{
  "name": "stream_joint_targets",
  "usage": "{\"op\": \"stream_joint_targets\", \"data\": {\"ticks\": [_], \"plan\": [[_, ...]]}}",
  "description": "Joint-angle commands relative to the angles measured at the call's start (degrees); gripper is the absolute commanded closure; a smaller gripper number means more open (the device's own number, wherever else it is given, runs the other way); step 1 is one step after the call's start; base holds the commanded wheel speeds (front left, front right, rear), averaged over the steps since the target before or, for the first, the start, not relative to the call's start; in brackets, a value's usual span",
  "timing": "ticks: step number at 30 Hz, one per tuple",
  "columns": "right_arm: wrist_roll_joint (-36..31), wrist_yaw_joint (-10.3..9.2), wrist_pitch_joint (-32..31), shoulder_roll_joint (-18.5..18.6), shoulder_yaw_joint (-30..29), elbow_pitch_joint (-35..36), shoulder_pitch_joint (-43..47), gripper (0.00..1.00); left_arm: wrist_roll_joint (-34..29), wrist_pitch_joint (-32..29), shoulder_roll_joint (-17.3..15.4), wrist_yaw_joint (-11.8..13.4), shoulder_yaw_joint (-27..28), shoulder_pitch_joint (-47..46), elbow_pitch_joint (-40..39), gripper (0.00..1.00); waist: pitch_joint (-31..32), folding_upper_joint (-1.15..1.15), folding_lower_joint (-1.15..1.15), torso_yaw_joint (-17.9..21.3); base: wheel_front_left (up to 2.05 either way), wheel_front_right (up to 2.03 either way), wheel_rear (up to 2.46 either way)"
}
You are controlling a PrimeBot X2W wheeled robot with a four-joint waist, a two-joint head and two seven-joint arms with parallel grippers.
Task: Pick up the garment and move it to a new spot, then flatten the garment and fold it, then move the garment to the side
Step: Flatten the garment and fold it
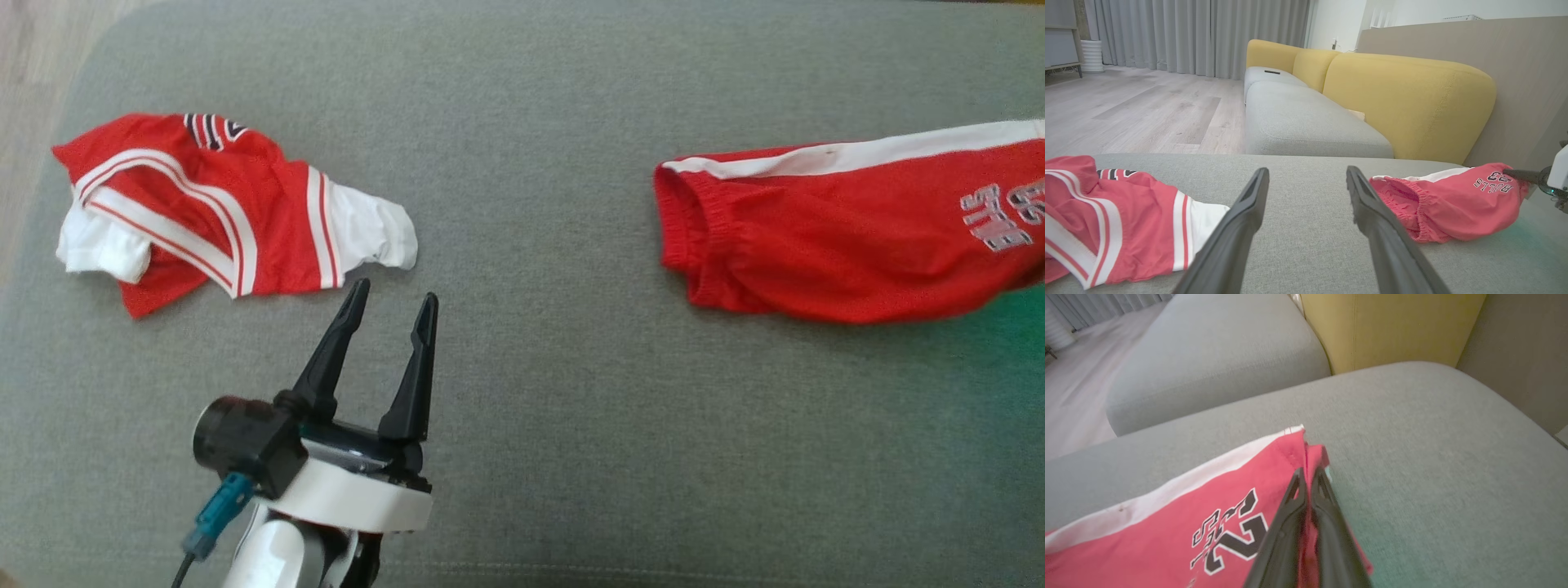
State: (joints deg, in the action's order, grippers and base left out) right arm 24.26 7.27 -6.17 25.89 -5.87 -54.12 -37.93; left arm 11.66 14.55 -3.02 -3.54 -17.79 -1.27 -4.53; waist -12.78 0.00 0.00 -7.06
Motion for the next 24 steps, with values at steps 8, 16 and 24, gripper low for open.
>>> {"op": "stream_joint_targets", "data": {"ticks": [8,16,24], "plan": [[3.8,0.22,2.9,-1.8,7.4,13.0,1.4,1.00,0.0,0.4,0.1,-0.5,0.8,-0.1,-0.1,0.00,3.0,0.00,0.00,0.6,0.00,0.00,0.00],[6.0,0.22,-2.5,-5.2,20.1,25.6,4.8,1.00,0.4,0.4,0.1,-0.3,-0.1,1.2,0.8,0.00,6.3,0.00,0.00,-2.6,0.00,0.00,0.00],[8.5,0.22,-7.9,-8.1,31.6,29.3,6.5,1.00,1.7,0.4,0.1,0.3,-1.2,1.5,0.7,0.00,6.3,0.00,0.00,-5.0,0.00,0.00,0.00]]}}
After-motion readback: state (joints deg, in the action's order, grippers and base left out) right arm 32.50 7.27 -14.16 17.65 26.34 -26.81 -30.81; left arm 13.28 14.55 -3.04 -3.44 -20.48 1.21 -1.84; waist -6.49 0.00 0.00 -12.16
